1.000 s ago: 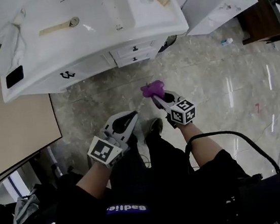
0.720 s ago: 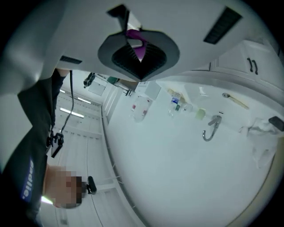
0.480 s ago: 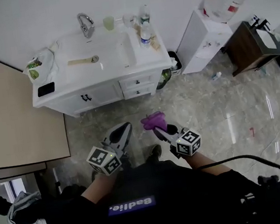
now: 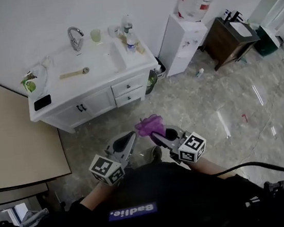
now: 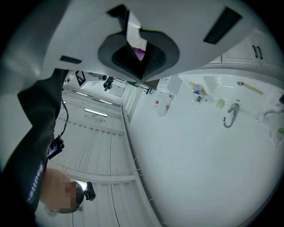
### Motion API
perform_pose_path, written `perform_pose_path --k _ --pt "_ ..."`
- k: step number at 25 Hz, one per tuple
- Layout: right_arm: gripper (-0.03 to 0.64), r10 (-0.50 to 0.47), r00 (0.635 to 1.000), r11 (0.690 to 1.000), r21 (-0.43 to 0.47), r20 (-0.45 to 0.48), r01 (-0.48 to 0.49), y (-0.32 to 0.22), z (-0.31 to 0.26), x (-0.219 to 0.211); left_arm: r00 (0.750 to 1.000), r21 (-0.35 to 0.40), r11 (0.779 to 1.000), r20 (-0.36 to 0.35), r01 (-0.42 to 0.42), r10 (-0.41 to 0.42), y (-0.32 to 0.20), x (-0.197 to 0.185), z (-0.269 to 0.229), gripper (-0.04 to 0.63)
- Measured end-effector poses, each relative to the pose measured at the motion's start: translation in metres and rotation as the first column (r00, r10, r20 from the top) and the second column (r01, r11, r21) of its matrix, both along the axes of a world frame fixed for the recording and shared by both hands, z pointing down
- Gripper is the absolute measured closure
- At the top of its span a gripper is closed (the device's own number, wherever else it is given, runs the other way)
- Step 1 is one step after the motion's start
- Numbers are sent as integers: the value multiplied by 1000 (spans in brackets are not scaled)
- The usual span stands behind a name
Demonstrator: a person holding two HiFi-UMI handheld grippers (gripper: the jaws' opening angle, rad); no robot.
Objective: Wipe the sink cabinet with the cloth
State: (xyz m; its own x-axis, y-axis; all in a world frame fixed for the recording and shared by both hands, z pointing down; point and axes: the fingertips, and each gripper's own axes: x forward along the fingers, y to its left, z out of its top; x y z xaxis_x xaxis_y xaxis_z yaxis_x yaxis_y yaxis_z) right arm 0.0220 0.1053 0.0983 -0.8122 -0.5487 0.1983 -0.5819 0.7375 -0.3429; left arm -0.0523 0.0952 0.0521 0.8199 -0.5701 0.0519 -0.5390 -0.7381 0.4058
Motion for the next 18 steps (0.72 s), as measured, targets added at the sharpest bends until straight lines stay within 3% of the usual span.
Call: perform_pose_path --k 6,12,18 --pt "555 -14 1000 997 78 15 12 36 -23 -8 997 46 997 39 -64 62 30 9 -1 591" --pt "557 -28 999 992 126 17 26 35 -39 14 996 132 990 80 -46 35 38 27 -21 591" --pt "555 -33 999 993 112 22 30 35 -34 29 996 132 991 89 -24 12 38 39 -18 591"
